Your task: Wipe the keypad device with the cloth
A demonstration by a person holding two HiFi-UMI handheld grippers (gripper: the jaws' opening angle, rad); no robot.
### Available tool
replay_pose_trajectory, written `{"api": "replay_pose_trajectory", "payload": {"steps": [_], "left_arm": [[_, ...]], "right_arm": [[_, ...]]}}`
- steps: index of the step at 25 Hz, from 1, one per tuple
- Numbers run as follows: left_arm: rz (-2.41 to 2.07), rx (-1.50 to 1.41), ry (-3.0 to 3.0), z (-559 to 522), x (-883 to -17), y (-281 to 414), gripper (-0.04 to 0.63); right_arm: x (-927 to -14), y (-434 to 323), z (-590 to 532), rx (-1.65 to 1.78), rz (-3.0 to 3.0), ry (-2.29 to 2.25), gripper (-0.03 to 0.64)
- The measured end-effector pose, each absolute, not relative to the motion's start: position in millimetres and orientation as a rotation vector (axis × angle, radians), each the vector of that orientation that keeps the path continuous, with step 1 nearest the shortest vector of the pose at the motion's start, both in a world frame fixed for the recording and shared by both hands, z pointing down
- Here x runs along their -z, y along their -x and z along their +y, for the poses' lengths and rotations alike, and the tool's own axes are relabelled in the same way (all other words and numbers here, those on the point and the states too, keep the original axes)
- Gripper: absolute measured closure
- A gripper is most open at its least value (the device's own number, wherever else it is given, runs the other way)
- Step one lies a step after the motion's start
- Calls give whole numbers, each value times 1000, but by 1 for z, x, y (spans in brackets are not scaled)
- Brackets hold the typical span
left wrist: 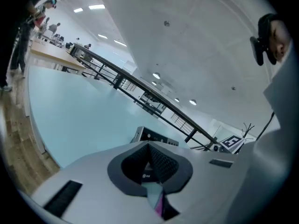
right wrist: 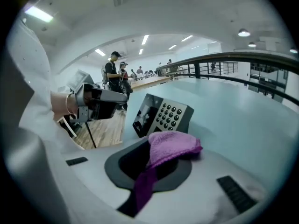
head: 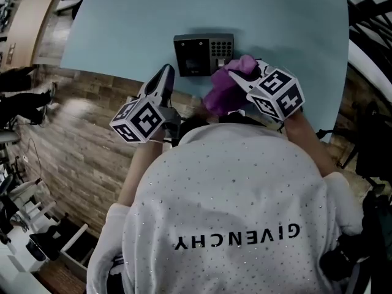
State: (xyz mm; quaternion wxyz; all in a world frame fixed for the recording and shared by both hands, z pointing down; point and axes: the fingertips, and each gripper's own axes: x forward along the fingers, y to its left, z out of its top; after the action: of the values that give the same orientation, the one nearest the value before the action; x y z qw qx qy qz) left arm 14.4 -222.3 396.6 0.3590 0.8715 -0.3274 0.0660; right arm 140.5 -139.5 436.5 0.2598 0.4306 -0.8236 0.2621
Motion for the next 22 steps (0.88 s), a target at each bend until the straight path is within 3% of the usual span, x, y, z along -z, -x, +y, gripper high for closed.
{"api": "replay_pose_trajectory", "payload": {"steps": [6,11,22], "left_arm": [[-611,-154,-2323,-253,-379,-7,595],[-571,-167,-2426,-294,-350,61,595],[-488,-241,-2509,-303,-341,175,595]], "right_arm": [[-415,-82,-153,-810,-2282,-1226,597],[-426,-20,-197,-630,-2112,-1315,597],[-385,-50,-275,-362,-1670,-1750,595]]}}
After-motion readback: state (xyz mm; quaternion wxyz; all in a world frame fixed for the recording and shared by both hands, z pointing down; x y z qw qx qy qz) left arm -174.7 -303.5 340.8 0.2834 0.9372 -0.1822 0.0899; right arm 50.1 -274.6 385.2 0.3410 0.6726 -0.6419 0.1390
